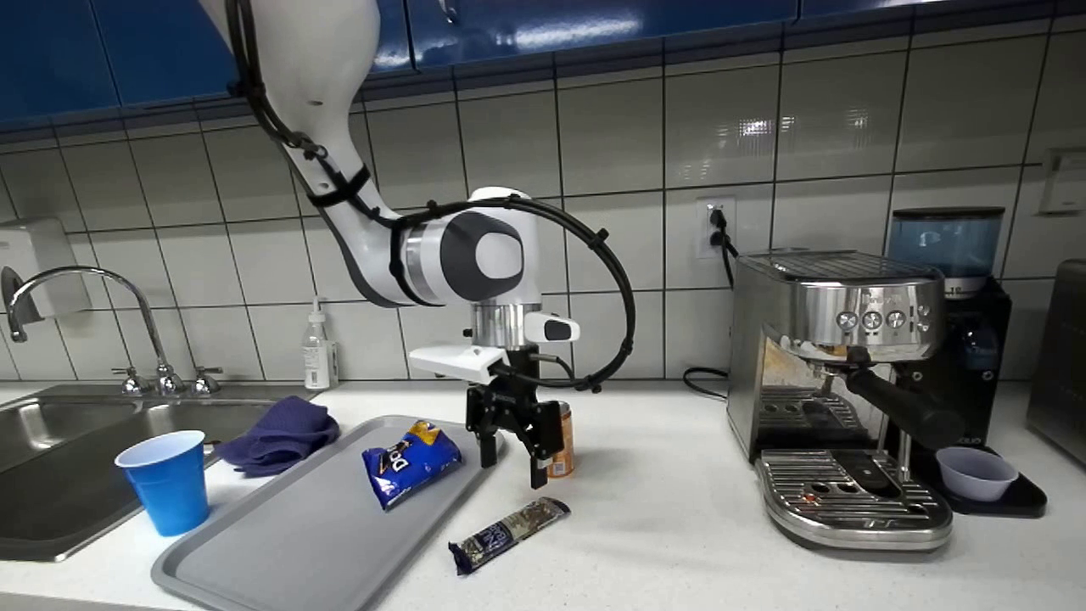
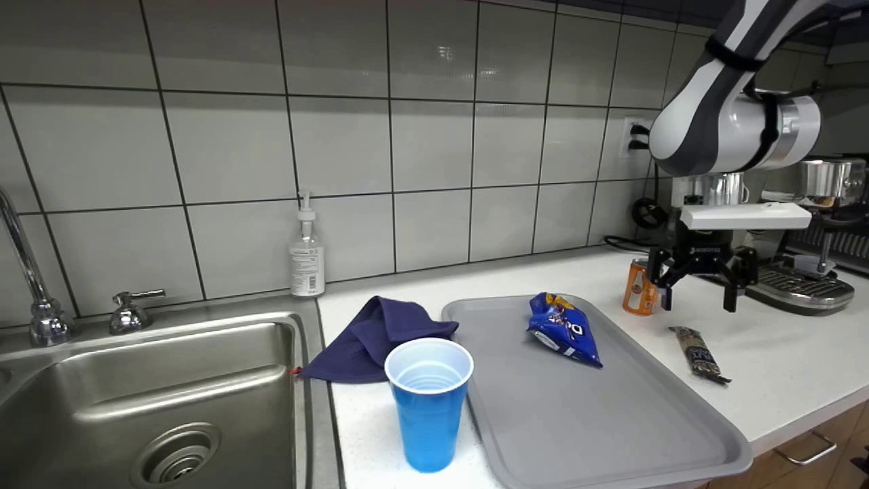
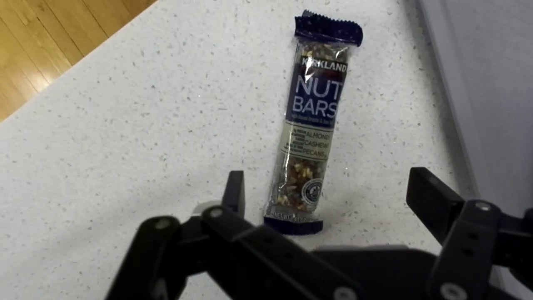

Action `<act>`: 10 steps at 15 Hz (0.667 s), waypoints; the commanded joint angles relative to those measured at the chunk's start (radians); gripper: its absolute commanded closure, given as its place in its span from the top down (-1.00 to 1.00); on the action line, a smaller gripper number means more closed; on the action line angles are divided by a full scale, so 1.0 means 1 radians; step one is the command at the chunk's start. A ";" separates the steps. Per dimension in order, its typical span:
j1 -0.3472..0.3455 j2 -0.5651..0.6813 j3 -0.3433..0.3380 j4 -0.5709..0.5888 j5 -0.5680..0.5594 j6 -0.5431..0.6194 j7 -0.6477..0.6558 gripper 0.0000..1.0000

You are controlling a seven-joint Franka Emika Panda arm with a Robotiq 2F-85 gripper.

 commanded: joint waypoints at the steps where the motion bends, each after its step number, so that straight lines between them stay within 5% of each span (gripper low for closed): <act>1: 0.040 -0.013 -0.030 -0.057 -0.056 0.068 0.095 1.00; 10: 0.070 0.074 -0.051 -0.042 -0.068 0.082 0.170 1.00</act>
